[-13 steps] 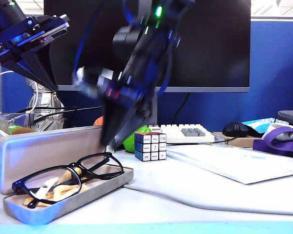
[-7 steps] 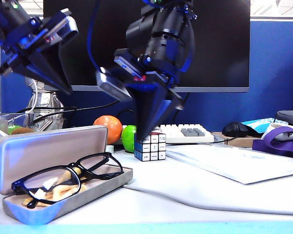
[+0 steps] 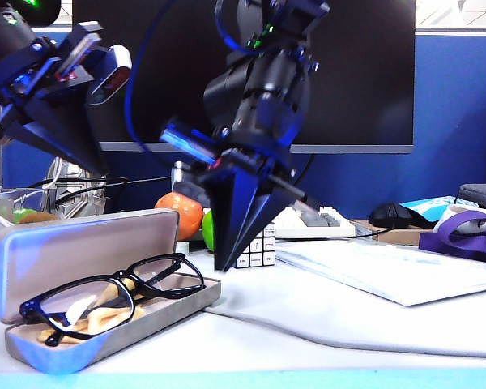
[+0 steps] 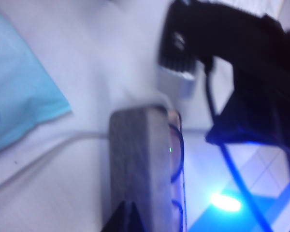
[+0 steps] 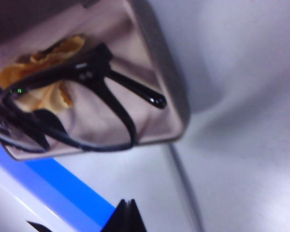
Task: Pick up the glasses, fold the temples of the glasses, place the glasses into the glasses case, and finally close the glasses case.
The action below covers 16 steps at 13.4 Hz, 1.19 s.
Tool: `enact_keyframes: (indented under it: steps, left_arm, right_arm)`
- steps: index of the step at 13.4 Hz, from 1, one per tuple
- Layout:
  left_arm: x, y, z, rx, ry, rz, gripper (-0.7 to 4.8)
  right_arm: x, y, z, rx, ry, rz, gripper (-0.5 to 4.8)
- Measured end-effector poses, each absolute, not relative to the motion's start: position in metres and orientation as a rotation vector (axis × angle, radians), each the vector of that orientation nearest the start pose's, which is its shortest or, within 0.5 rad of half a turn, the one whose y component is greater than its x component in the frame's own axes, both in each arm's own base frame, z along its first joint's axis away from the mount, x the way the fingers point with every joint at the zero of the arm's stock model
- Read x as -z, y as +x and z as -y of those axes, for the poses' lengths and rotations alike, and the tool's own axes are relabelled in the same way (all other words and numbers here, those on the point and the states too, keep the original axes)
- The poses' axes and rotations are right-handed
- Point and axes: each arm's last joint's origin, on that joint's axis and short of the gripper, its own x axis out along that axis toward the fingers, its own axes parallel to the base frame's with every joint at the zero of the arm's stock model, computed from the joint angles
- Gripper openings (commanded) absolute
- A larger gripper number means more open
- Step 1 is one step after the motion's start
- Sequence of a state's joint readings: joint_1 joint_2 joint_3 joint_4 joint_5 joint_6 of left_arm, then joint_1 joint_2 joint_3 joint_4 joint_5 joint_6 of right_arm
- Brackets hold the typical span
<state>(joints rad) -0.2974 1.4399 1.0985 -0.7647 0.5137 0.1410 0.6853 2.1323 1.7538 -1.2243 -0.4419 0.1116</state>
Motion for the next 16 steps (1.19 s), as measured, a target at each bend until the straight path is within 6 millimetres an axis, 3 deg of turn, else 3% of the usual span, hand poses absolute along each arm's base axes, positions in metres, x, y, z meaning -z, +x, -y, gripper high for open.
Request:
enact_keyframes:
  steps: [6,11,16]
  left_arm:
    - [-0.25,0.257,0.094,0.823,0.025,-1.106,-0.05]
    - [-0.25,0.257,0.094,0.851,0.028,-1.095,-0.05]
    - [-0.25,0.257,0.094,0.85,0.032,-1.093,-0.05]
  right_arm:
    - [-0.165,0.304,-0.265,-0.682,-0.055,-1.744,-0.01]
    - [-0.166,0.31,-0.266,-0.737,0.005,-1.71,-0.01]
    - [-0.184,0.328,-0.226,-0.727,0.05,-1.686,-0.01]
